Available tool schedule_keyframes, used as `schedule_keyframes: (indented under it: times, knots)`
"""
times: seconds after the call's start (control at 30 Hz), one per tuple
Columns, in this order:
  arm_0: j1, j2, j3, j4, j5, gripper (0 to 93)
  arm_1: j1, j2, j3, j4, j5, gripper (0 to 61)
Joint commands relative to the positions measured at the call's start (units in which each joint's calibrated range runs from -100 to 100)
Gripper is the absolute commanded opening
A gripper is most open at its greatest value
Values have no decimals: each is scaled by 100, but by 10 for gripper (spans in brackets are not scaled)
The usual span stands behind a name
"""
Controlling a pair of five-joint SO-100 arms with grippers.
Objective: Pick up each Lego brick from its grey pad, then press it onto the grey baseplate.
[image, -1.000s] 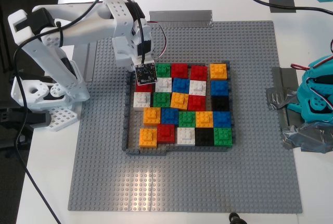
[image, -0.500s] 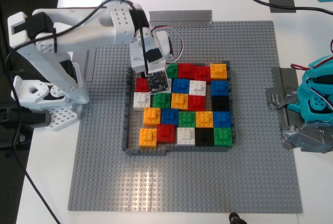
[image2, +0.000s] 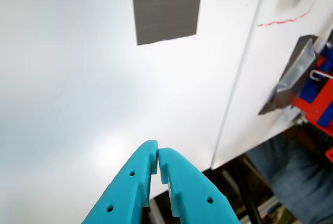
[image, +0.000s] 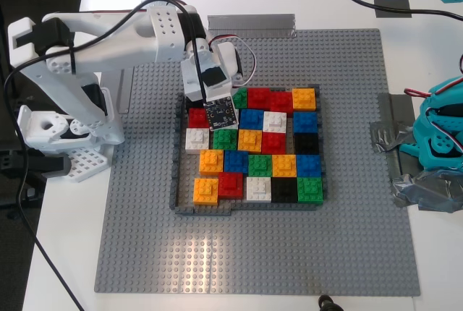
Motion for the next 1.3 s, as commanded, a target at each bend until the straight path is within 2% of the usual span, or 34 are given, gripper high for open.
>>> schedule_keyframes:
  times: [0.0,0.37,0.77,1.03,1.27]
  knots:
    - [58,-144,-26,-51,25,0,-54,-403,-361,241,-5,1]
    - [51,-127,-17,-51,25,0,-220,-592,-433,1054,-19,1]
    - [44,-127,-17,-51,25,0,-648,-644,-442,1949,284,1]
    - [22,-127,-17,-51,25,0,-968,-438,100,1779,508,1]
    - [37,-127,-26,-51,25,0,-1091,-69,91,1697,674,1]
